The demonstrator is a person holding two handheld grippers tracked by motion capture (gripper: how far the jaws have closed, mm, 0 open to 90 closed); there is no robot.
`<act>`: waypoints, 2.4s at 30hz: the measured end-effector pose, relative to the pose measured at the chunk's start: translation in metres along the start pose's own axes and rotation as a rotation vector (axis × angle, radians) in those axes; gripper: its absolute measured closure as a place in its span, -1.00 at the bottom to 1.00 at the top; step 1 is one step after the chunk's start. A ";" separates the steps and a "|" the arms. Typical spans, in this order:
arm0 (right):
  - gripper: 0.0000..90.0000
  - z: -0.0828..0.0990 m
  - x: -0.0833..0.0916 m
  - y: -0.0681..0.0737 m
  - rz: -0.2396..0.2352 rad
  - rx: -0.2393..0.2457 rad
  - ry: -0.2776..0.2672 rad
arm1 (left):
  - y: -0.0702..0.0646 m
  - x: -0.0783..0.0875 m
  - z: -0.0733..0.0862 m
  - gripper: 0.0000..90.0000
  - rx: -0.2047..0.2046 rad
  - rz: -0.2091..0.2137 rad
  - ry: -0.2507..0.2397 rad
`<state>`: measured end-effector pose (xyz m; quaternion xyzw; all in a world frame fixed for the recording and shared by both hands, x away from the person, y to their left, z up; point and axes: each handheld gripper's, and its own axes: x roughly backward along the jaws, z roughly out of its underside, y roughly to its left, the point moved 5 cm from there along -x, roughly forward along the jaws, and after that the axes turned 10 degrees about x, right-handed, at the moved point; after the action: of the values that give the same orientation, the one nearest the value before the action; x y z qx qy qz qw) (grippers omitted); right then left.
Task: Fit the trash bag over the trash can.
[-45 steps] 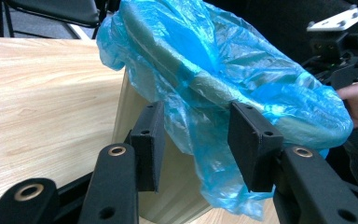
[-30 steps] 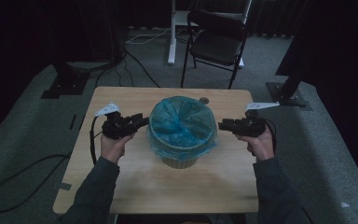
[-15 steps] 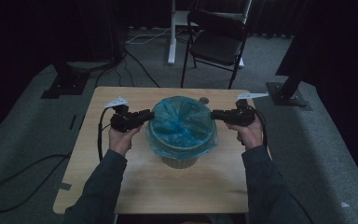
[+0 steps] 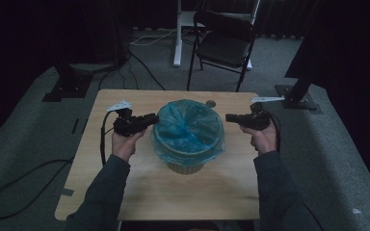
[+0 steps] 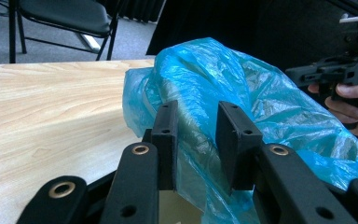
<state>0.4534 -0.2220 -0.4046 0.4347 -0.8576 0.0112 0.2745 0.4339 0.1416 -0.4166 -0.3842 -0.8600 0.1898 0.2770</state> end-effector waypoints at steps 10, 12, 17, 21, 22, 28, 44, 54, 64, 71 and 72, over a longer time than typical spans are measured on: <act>0.48 -0.026 -0.023 0.007 0.016 0.081 -0.011 | 0.000 -0.001 0.000 0.54 0.000 -0.004 0.001; 0.56 -0.026 -0.028 0.006 0.018 0.083 0.004 | 0.000 -0.001 0.000 0.54 0.000 -0.003 0.001; 0.83 -0.027 -0.032 0.006 -0.006 0.078 0.009 | 0.000 -0.002 0.000 0.55 -0.002 -0.002 0.001; 1.00 -0.029 -0.031 0.004 0.011 0.078 0.013 | 0.000 0.000 -0.001 0.58 -0.012 -0.007 -0.005; 1.00 -0.028 -0.031 0.003 0.015 0.074 0.019 | 0.000 0.000 -0.001 0.60 -0.012 -0.005 -0.012; 1.00 -0.021 -0.034 -0.004 0.046 0.063 0.060 | -0.001 0.004 -0.002 0.75 -0.017 -0.002 -0.028; 0.88 0.005 -0.040 -0.013 0.055 0.042 0.169 | 0.014 0.008 0.002 0.87 0.025 -0.068 -0.037; 0.48 -0.034 -0.033 -0.006 0.033 0.057 0.013 | 0.002 -0.001 -0.020 0.46 0.022 -0.037 -0.055; 0.70 -0.044 -0.065 -0.002 -0.034 0.040 0.042 | 0.000 -0.019 -0.018 0.62 0.026 -0.050 -0.015; 0.76 -0.042 -0.063 -0.004 -0.029 0.031 0.041 | 0.004 -0.013 -0.017 0.87 0.033 -0.048 -0.043; 0.76 -0.042 -0.063 -0.004 -0.029 0.029 0.038 | 0.004 -0.013 -0.017 0.90 0.031 -0.052 -0.042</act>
<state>0.5059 -0.1668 -0.4001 0.4508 -0.8456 0.0281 0.2846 0.4538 0.1367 -0.4100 -0.3535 -0.8723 0.2037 0.2696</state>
